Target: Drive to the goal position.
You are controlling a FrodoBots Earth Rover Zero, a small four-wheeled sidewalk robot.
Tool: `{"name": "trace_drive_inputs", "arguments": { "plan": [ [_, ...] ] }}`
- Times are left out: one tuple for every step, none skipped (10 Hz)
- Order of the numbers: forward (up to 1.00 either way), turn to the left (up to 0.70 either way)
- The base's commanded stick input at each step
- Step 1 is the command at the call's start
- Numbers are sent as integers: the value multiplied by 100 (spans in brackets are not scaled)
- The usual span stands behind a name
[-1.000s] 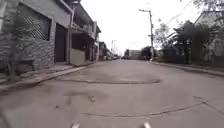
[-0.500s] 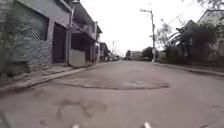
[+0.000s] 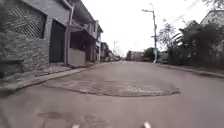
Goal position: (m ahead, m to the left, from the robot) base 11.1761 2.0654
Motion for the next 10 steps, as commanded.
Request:
{"name": "trace_drive_inputs", "arguments": {
  "plan": [
    [70,0],
    [70,0],
    [70,0],
    [70,0],
    [70,2],
    [70,3],
    [70,1],
    [70,-2],
    [70,-16],
    [70,-18]
  ]
}}
